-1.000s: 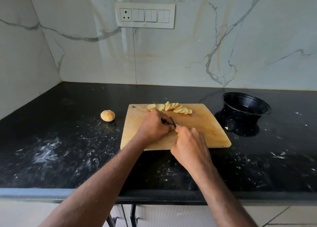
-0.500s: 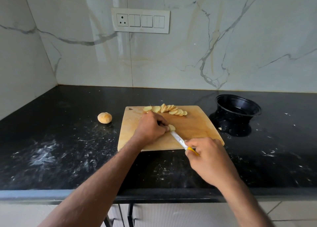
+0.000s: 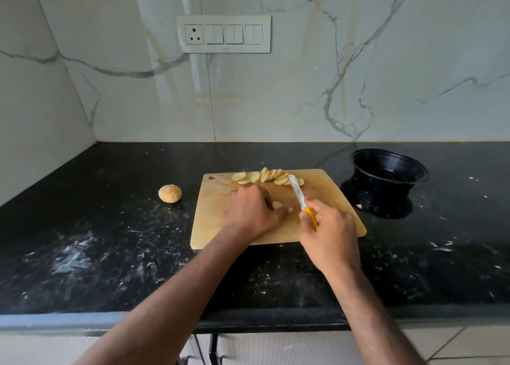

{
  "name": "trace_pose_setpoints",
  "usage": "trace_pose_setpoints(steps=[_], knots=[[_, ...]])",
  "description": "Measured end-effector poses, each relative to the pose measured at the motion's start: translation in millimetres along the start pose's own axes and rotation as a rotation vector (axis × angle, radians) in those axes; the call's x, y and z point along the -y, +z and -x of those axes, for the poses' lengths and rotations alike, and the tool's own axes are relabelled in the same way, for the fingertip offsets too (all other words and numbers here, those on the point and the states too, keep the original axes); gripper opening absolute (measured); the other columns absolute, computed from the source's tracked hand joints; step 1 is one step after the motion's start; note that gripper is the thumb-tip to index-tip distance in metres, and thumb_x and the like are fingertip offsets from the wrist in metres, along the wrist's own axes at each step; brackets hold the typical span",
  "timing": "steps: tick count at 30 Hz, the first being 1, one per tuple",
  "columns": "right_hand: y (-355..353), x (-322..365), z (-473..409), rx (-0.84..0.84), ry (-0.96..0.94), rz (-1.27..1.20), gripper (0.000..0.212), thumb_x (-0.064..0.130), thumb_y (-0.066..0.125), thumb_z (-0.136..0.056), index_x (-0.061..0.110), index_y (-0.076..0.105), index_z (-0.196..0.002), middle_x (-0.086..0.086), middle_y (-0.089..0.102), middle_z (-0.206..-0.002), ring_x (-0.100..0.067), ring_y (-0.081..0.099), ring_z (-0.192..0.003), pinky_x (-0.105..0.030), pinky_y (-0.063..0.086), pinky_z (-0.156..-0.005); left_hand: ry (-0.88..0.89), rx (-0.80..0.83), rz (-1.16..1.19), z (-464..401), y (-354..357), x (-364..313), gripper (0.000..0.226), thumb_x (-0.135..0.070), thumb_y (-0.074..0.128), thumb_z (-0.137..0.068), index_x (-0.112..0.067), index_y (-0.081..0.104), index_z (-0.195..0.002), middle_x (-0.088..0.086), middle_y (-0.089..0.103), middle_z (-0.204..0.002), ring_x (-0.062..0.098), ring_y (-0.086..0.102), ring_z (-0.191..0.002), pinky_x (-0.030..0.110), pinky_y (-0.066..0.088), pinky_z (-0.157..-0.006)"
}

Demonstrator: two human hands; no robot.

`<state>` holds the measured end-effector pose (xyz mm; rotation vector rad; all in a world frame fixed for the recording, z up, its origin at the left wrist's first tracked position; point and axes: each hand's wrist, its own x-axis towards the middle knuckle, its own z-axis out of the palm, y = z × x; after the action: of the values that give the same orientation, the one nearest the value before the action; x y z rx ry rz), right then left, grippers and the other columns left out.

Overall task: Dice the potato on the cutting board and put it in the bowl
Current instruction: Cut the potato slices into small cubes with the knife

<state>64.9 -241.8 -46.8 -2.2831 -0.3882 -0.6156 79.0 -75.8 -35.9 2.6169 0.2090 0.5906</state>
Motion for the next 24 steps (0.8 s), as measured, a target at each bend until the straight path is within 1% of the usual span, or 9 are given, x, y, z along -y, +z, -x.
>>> trace_pose_setpoints(steps=[4, 6, 8, 10, 13, 17, 20, 22, 24], knots=[[1.0, -1.6, 0.2, -0.021, 0.007, 0.008, 0.031, 0.019, 0.067, -0.092, 0.021, 0.071, -0.123, -0.001, 0.077, -0.092, -0.020, 0.071, -0.082, -0.032, 0.060, -0.074, -0.021, -0.019, -0.124, 0.5, 6.7, -10.8, 0.045, -0.065, 0.069, -0.078, -0.020, 0.072, -0.081, -0.004, 0.068, -0.080, 0.020, 0.061, -0.081, 0.038, 0.051, -0.088], [1.0, -1.0, 0.5, -0.017, 0.009, 0.015, 0.032, 0.019, 0.068, -0.092, 0.022, 0.071, -0.123, 0.000, 0.077, -0.093, -0.019, 0.072, -0.083, -0.031, 0.060, -0.075, -0.010, -0.014, -0.147, 1.1, 8.5, -13.1, 0.039, -0.058, 0.069, -0.082, -0.020, 0.068, -0.076, -0.003, 0.062, -0.075, 0.021, 0.057, -0.078, 0.035, 0.047, -0.082], [1.1, -0.6, 1.0, -0.004, 0.004, 0.020, 0.032, 0.019, 0.068, -0.091, 0.022, 0.071, -0.123, 0.001, 0.077, -0.096, -0.021, 0.072, -0.086, -0.035, 0.062, -0.078, 0.010, 0.011, -0.153, 1.1, 7.5, -14.9, 0.034, -0.048, 0.068, -0.084, -0.019, 0.060, -0.069, -0.004, 0.052, -0.066, 0.022, 0.053, -0.073, 0.034, 0.043, -0.076], [0.9, -0.2, 1.6, 0.013, -0.001, 0.029, 0.033, 0.018, 0.068, -0.090, 0.022, 0.071, -0.123, 0.002, 0.077, -0.099, -0.022, 0.072, -0.089, -0.039, 0.062, -0.080, 0.038, 0.052, -0.139, -1.5, 5.9, -15.6, 0.028, -0.038, 0.068, -0.084, -0.017, 0.059, -0.066, -0.003, 0.053, -0.065, 0.023, 0.053, -0.073, 0.035, 0.044, -0.076], [1.6, -0.6, 1.5, 0.024, -0.013, 0.047, 0.032, 0.020, 0.070, -0.089, 0.022, 0.072, -0.121, 0.003, 0.077, -0.100, -0.022, 0.072, -0.090, -0.037, 0.062, -0.080, 0.094, 0.115, -0.116, -6.2, 1.4, -15.2, 0.020, -0.032, 0.066, -0.086, -0.015, 0.070, -0.076, -0.001, 0.064, -0.076, 0.022, 0.052, -0.081, 0.036, 0.044, -0.085], [2.4, 0.1, 2.4, 0.042, -0.029, 0.095, 0.032, 0.023, 0.070, -0.089, 0.023, 0.071, -0.120, 0.005, 0.077, -0.103, -0.022, 0.071, -0.092, -0.037, 0.060, -0.082, 0.249, 0.212, -0.104, -12.3, -6.6, -7.9, 0.020, -0.030, 0.062, -0.090, -0.024, 0.077, -0.101, -0.010, 0.062, -0.089, 0.017, 0.050, -0.095, 0.040, 0.031, -0.091], [2.1, 1.2, 4.1, 0.038, -0.037, 0.138, 0.032, 0.026, 0.069, -0.089, 0.024, 0.071, -0.121, 0.006, 0.077, -0.103, -0.022, 0.070, -0.092, -0.034, 0.058, -0.080, 0.352, 0.256, -0.056, -14.6, -12.1, 2.3, 0.022, -0.028, 0.063, -0.089, -0.028, 0.077, -0.106, -0.007, 0.065, -0.093, 0.016, 0.053, -0.096, 0.040, 0.039, -0.091], [1.9, 1.9, 5.8, 0.048, -0.027, 0.163, 0.033, 0.028, 0.067, -0.089, 0.025, 0.071, -0.122, 0.006, 0.077, -0.103, -0.023, 0.071, -0.092, -0.035, 0.059, -0.080, 0.355, 0.210, 0.010, -10.7, -11.5, 8.6, 0.017, -0.030, 0.067, -0.085, -0.029, 0.077, -0.100, -0.006, 0.066, -0.087, 0.016, 0.054, -0.089, 0.043, 0.045, -0.089], [2.4, 2.6, 7.7, 0.088, -0.019, 0.202, 0.035, 0.030, 0.064, -0.090, 0.026, 0.069, -0.125, 0.005, 0.077, -0.105, -0.024, 0.070, -0.095, -0.037, 0.059, -0.084, 0.315, 0.137, 0.076, -6.6, -9.2, 13.4, 0.004, -0.035, 0.071, -0.080, -0.032, 0.071, -0.077, -0.009, 0.062, -0.074, 0.012, 0.051, -0.077, 0.043, 0.048, -0.085]])
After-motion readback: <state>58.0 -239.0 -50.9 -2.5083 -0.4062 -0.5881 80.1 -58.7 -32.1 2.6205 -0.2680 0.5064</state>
